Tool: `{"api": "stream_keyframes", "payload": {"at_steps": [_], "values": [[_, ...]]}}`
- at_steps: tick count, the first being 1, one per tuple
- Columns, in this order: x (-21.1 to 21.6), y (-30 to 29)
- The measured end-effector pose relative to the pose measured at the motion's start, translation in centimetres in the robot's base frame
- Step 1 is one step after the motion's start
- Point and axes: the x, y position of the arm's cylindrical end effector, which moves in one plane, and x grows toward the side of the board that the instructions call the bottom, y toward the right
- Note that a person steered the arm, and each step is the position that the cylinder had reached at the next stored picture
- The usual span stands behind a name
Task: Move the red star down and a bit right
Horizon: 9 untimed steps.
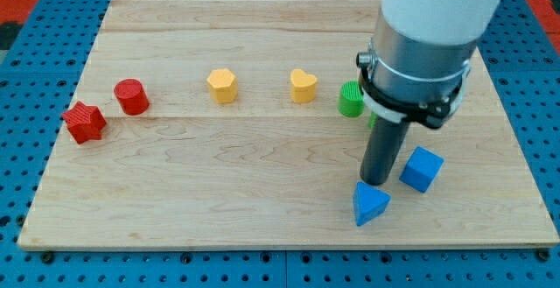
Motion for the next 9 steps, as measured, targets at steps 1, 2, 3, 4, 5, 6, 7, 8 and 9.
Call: {"api": "stream_keyframes", "payload": {"at_steps": [1, 2, 3, 4, 5, 6, 7, 8, 9], "values": [[-3.8, -5.5], [-5.7, -7.5], [-6.3, -7.5], [-6.3, -7.5], [-6.2, -9.4], [-6.1, -12.8], [-6.1, -13.0], [-6.0, -14.8], [-2.5, -22.2]]}}
